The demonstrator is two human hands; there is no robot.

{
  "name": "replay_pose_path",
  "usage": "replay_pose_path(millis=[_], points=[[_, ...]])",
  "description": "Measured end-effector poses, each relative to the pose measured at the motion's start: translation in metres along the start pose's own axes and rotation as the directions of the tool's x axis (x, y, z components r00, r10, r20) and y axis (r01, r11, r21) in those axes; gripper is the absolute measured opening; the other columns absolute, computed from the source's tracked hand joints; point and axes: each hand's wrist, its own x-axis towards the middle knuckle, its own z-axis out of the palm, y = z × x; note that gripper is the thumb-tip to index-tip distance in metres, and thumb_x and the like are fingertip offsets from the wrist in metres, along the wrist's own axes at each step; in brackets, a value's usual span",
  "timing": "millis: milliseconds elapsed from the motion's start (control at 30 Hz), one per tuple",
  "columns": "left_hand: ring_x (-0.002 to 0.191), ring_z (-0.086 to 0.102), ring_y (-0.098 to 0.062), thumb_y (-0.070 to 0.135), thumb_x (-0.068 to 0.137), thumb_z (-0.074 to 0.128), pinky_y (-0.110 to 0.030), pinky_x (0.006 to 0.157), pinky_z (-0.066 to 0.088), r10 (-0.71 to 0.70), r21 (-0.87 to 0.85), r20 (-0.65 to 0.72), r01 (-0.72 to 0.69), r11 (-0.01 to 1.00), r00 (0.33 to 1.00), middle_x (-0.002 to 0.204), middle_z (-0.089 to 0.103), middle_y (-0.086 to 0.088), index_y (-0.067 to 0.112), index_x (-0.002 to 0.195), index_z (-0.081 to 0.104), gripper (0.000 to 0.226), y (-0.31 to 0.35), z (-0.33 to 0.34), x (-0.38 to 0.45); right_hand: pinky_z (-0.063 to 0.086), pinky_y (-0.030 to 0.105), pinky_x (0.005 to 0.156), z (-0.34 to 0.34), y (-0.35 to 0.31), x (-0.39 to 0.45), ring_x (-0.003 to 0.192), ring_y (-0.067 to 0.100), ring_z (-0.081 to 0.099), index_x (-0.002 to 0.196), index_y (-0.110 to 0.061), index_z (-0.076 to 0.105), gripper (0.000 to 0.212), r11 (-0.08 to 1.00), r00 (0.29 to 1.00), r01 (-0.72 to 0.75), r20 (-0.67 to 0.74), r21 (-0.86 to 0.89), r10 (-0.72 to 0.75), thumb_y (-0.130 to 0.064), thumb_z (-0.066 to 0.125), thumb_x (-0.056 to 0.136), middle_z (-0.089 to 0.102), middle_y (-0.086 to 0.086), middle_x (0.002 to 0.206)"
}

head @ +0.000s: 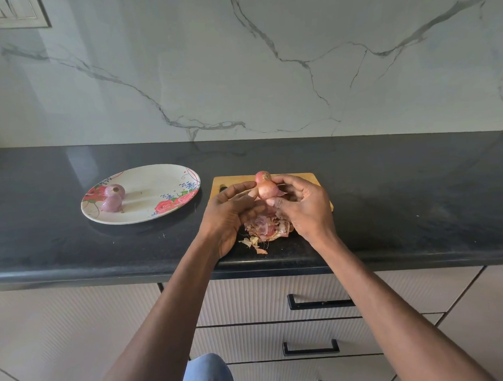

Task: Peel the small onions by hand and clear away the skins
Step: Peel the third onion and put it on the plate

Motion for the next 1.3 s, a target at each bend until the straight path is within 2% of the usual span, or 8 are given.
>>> replay_pose_path(millis=[133,200,333,467,733,967,1133,1300], points=[[0.084,0.075,-0.024,0.003,0.076,0.075,-0.034,0.082,0.062,0.029,0.064,0.021,-0.030,0.997,0.999,0.101,0.076,-0.019,0.002,0.109,0.068,0.034,0.0002,0.0032,-0.0021,0.055,0.018,0.086,0.0037,0.0041,-0.0009,0.100,0.006,0.067,0.113,-0.013,0.073,0.040,0.967,0.987,0.156,-0.002,-0.203,-0.159,-0.006,0.086,0.076,0.071,-0.001,0.115],[0.081,0.075,-0.022,0.000,0.080,0.073,-0.032,0.077,0.063,0.037,0.079,0.013,-0.038,0.996,0.999,0.098,0.077,-0.017,0.003,0.106,0.071,0.026,-0.0010,0.0041,-0.0022,0.050,0.010,0.085,0.0038,0.0045,-0.0008,0.101,0.002,0.062,0.114,-0.011,0.075,0.041,0.950,0.981,0.189,0.016,-0.249,-0.191,-0.004,0.086,0.075,0.068,-0.002,0.115],[0.086,0.075,-0.024,0.004,0.080,0.071,-0.031,0.079,0.063,0.039,0.021,0.004,-0.039,0.999,0.999,0.102,0.076,-0.019,0.001,0.102,0.074,0.022,-0.0007,0.0026,-0.0013,0.054,0.018,0.092,0.0014,0.0018,-0.0006,0.107,0.009,0.068,0.114,-0.008,0.075,0.037,0.987,0.993,0.113,-0.001,-0.113,-0.114,-0.001,0.082,0.078,0.071,-0.004,0.113],[0.087,0.075,-0.027,0.005,0.076,0.071,-0.037,0.086,0.060,-0.012,-0.007,0.003,0.012,1.000,1.000,0.103,0.074,-0.023,-0.002,0.109,0.067,0.034,0.0007,0.0019,-0.0019,0.060,0.035,0.088,-0.0017,0.0034,0.0005,0.096,0.010,0.073,0.098,-0.009,0.079,0.018,0.998,0.995,0.050,-0.081,-0.034,-0.052,-0.004,0.080,0.081,0.077,-0.003,0.099],[0.085,0.075,-0.026,-0.007,0.085,0.068,-0.035,0.083,0.062,0.001,-0.023,-0.007,-0.001,1.000,1.000,0.099,0.075,-0.022,-0.001,0.113,0.059,0.030,-0.0007,0.0007,0.0009,0.056,0.021,0.085,0.0008,0.0015,-0.0002,0.096,0.005,0.070,0.097,-0.007,0.079,0.018,0.991,0.993,0.091,-0.060,-0.097,-0.098,-0.014,0.084,0.080,0.076,-0.002,0.099],[0.093,0.074,-0.029,0.007,0.069,0.080,-0.039,0.088,0.061,0.018,0.061,-0.001,-0.018,0.998,1.000,0.109,0.073,-0.024,0.001,0.115,0.059,0.052,-0.0020,-0.0009,0.0019,0.057,0.026,0.089,0.0017,0.0035,0.0014,0.097,0.007,0.069,0.094,-0.006,0.079,0.010,0.974,0.988,0.130,-0.054,-0.187,-0.142,-0.005,0.078,0.084,0.075,-0.001,0.100],[0.084,0.073,-0.028,0.003,0.080,0.074,-0.037,0.082,0.062,0.005,0.054,-0.011,-0.005,0.999,1.000,0.101,0.073,-0.025,-0.001,0.114,0.059,0.038,-0.0040,-0.0019,0.0050,0.057,0.027,0.086,0.0027,0.0046,0.0016,0.094,0.008,0.069,0.091,-0.011,0.075,0.007,0.984,0.996,0.068,-0.046,-0.167,-0.077,-0.005,0.073,0.088,0.074,-0.007,0.095],[0.079,0.072,-0.025,-0.002,0.096,0.059,-0.029,0.072,0.062,-0.029,0.048,-0.014,0.030,0.998,0.999,0.094,0.073,-0.021,-0.004,0.116,0.060,0.020,-0.0014,-0.0029,0.0047,0.057,0.021,0.073,0.0009,0.0044,0.0014,0.083,0.008,0.070,0.091,-0.007,0.072,0.002,0.988,0.994,0.001,-0.112,-0.155,-0.019,-0.006,0.070,0.091,0.073,-0.003,0.088]])
